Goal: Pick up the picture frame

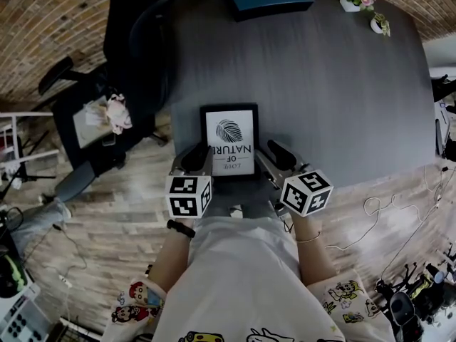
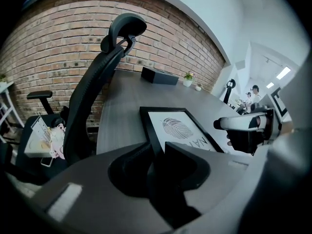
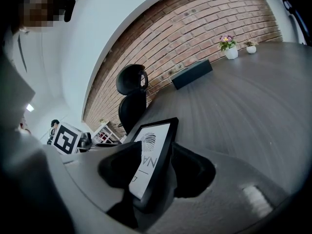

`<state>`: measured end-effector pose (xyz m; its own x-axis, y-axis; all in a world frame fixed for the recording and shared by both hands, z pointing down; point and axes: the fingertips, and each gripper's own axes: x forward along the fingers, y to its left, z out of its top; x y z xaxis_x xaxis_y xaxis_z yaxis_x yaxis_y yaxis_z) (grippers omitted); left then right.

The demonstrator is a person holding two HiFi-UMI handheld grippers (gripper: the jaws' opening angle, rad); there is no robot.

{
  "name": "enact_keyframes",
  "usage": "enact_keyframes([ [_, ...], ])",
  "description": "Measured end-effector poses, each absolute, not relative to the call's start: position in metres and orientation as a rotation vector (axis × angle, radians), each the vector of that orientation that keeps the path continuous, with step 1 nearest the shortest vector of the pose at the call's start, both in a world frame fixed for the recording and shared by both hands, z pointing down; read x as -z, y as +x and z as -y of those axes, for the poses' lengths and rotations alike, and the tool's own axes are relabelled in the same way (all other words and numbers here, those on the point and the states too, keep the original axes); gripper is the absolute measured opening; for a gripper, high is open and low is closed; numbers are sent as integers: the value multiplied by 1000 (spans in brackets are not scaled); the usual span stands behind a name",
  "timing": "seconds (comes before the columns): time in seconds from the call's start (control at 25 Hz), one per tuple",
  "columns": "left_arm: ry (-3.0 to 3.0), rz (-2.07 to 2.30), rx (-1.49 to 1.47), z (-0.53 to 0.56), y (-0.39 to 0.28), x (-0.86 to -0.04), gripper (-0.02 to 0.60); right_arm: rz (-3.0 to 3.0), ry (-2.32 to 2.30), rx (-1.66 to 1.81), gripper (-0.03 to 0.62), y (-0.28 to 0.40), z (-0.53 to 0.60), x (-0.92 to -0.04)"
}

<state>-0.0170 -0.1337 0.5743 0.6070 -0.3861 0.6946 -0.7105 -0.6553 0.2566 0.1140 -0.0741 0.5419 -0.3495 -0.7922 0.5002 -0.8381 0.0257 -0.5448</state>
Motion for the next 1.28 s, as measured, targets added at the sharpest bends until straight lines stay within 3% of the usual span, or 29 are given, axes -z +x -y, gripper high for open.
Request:
enact_keyframes([
  [0.44,2196,896,-739,138,-18,-575,86,2203,1696,-1378,187,114,74,-552],
  [1.28,2087,850,-662,141,-21,-576,81,2154,1234,-1998,199,101,91,-567],
])
